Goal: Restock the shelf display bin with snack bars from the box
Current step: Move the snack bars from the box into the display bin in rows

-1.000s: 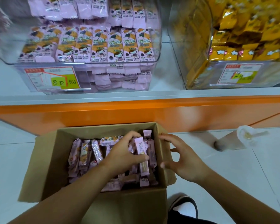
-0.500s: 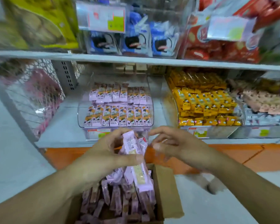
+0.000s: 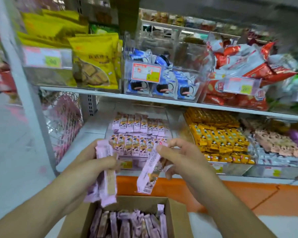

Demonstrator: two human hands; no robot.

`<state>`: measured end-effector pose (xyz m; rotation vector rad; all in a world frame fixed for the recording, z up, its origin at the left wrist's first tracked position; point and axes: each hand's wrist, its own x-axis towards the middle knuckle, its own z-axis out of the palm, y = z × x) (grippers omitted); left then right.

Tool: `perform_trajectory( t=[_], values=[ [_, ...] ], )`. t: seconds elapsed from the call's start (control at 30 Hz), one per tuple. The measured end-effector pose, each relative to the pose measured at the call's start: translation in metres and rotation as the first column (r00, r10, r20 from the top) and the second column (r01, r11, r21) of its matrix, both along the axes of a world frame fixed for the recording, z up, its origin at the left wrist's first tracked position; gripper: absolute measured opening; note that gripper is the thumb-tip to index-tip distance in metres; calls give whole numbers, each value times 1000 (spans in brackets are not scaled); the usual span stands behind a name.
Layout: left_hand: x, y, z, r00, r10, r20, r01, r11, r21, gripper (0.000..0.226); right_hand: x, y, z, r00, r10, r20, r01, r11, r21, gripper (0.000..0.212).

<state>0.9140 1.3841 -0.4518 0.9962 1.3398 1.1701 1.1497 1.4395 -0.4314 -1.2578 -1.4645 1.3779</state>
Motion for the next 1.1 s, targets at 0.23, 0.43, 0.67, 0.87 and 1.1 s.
perform_trajectory(
  t=[0.23,0.43,0.67,0.87,1.1],
  values=[
    [1,2,8,954,-251,-162,248,968,-42,34,-21,7,-14,998,58,13,-58,998,2,38],
    [9,4,4,925,-259,-278,231,964,-131,25,-28,4,-18,999,31,8,-31,999,28,40],
    [12,0,5,966,-183,-182,166,980,-107,21,-20,-17,-8,985,62,163,-93,978,184,49],
    [13,0,5,991,-104,-81,92,987,-133,27,-16,-22,-10,826,127,550,-450,735,506,85],
    [14,8,-1,980,-128,-154,108,985,-131,31,-13,-10,-14,785,154,600,-495,738,458,90]
  ],
)
